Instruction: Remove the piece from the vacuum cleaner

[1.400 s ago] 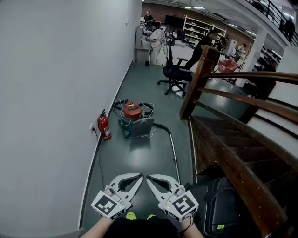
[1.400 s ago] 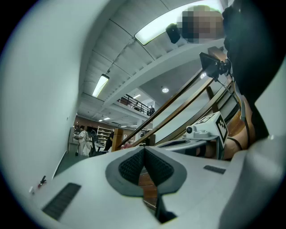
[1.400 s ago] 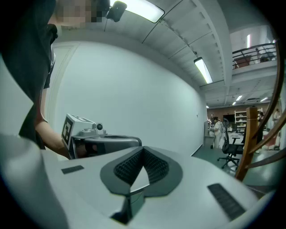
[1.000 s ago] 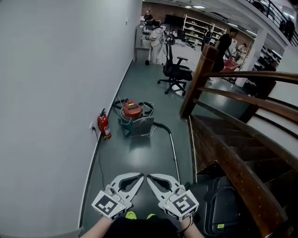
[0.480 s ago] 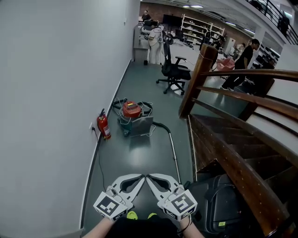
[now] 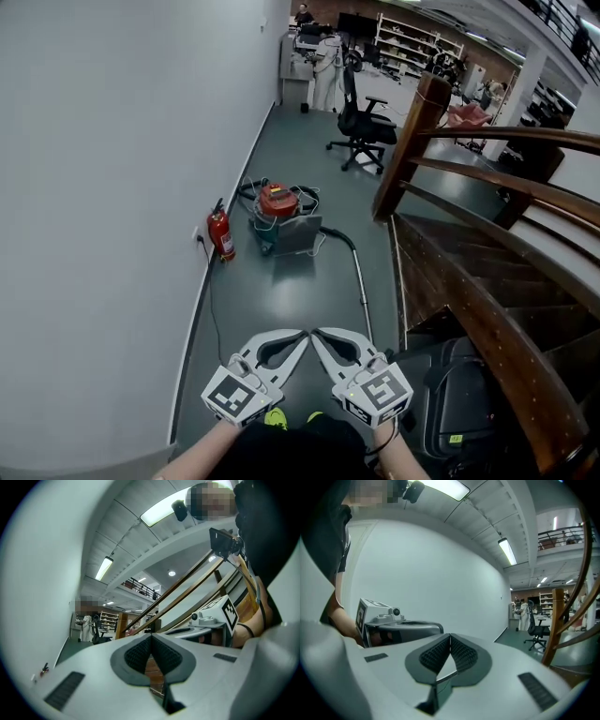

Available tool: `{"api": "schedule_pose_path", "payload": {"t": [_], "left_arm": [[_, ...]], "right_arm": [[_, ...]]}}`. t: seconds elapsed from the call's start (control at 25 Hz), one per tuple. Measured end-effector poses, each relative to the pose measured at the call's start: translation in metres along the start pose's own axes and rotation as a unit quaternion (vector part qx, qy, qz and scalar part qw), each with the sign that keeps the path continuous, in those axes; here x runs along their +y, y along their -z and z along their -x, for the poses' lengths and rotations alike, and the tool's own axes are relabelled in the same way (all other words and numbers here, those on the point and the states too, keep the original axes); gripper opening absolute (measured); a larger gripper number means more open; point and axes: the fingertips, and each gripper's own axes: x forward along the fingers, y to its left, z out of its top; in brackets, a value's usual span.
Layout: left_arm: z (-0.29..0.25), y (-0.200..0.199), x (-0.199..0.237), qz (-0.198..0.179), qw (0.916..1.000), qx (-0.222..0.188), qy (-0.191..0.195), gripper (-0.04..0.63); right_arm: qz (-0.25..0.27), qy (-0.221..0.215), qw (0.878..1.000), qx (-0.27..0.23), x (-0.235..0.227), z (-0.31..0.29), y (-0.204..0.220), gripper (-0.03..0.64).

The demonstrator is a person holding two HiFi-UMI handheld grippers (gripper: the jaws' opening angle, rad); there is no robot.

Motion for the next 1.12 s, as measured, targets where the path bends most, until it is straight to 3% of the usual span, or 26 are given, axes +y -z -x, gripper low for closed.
{"api": "schedule_pose_path", "payload": {"t": [0.24,0.44,0.56,1.12], "left_arm": [[0.006,0.001,0.003,0.013,0.9999,-0.007,-0.008,0.006],[0.011,0.015,0.016,0.016,0.9989,0.036,-0.027,0.006],[0.01,0.02,0.023,0.024,0.9987,0.032,-0.031,0.008],[-0.069,0.048,0.101,0.016,0.9965,0.064,-0.051,0.006]], "right_arm": [[-0.023,-0.01,1.0,0.001,0.006,-0.007,0.006,0.012],[-0.033,-0.023,0.999,0.009,0.004,-0.015,0.016,0.012],[-0.034,-0.026,0.999,0.01,-0.003,-0.021,0.017,0.012],[-0.056,-0.04,0.997,0.02,-0.109,-0.084,0.03,0.012]]}}
